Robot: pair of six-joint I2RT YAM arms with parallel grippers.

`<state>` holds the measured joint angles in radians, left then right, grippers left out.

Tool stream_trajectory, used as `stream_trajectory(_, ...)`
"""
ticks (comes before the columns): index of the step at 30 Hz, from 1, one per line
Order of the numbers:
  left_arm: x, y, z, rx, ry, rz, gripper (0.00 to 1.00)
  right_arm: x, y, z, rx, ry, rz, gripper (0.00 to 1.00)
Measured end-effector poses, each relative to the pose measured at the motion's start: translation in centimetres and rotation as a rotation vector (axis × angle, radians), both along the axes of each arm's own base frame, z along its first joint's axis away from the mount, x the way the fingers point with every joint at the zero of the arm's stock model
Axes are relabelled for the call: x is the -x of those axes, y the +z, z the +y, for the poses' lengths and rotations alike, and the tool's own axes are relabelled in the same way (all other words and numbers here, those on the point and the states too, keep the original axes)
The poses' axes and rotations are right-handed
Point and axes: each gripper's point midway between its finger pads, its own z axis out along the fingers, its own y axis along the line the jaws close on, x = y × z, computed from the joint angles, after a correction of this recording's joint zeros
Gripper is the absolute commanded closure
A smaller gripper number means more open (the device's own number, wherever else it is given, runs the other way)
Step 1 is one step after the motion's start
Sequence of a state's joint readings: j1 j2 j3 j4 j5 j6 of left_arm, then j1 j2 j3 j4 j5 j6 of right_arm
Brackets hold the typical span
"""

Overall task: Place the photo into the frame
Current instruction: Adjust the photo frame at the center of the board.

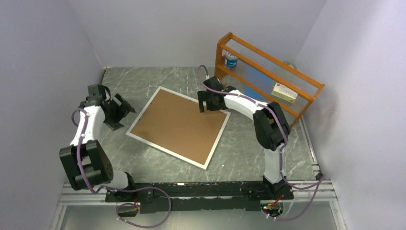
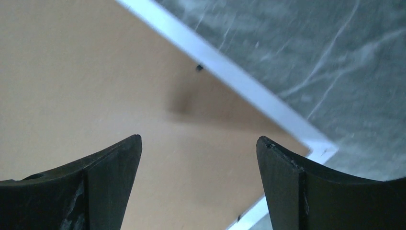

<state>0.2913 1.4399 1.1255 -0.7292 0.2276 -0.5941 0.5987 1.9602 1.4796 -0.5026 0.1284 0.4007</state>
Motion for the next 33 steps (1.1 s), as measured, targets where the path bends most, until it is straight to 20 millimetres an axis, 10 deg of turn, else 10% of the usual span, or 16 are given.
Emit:
stream_trajectory(9, 7.1, -5.5, -2.5, 0.079, 0.043, 0.181, 0.09, -4.1, -1.7, -2.3, -0.02, 0.016, 0.013, 0.07)
stream_trajectory(20, 7.1, -7.9, -4.8, 0.216, 0.008, 0.163, 0.16, -4.5, -4.0, -0.9, -0.106, 0.104, 0.082, 0.08)
stream_trajectory(27, 6.0, -9.2, -5.9, 0.297, -0.045, 0.163, 0.48, -1.9, -3.9, -2.2, -0.142, 0.11, 0.09, 0.1)
stream_trajectory(33, 4.5, -9.3, -6.3, 0.34, -0.089, 0.104, 0.5, 2.8, -4.0, -4.8, -0.129, 0.08, 0.149, 0.1)
